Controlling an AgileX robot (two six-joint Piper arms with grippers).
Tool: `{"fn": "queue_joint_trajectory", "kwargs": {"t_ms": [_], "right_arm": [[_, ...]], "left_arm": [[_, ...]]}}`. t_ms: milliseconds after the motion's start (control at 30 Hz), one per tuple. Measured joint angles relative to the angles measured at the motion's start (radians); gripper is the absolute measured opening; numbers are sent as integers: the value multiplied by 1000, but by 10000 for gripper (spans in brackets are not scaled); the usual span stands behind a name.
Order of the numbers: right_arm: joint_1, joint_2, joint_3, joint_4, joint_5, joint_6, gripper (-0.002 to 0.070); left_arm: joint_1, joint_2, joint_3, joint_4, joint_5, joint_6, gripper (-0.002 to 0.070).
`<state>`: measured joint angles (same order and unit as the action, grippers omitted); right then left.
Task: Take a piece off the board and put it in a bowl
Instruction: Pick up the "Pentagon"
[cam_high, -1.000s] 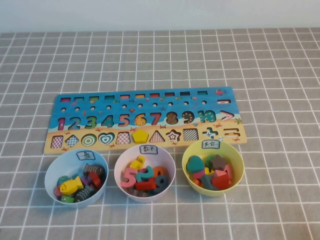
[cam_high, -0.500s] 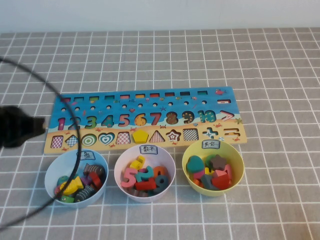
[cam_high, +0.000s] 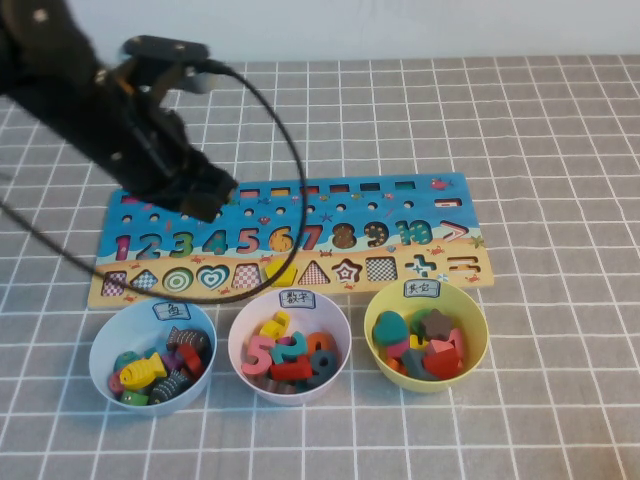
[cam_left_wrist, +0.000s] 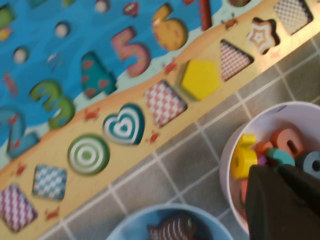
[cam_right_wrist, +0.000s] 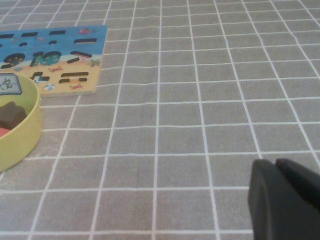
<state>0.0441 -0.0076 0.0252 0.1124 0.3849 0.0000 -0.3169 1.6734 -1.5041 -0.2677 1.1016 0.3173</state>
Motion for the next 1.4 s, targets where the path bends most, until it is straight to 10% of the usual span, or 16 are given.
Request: {"fn": "queue_joint_trajectory", "kwargs": {"t_ms": [733, 1067, 1400], "right_arm": [[0, 0, 0, 0, 0, 0, -17], [0, 0, 0, 0, 0, 0, -17], [0, 0, 0, 0, 0, 0, -17]], "left_arm": [[-211, 340, -307, 208, 123, -278, 11], [-211, 372, -311, 208, 119, -404, 386], [-211, 428, -313, 231, 89, -601, 440]]}}
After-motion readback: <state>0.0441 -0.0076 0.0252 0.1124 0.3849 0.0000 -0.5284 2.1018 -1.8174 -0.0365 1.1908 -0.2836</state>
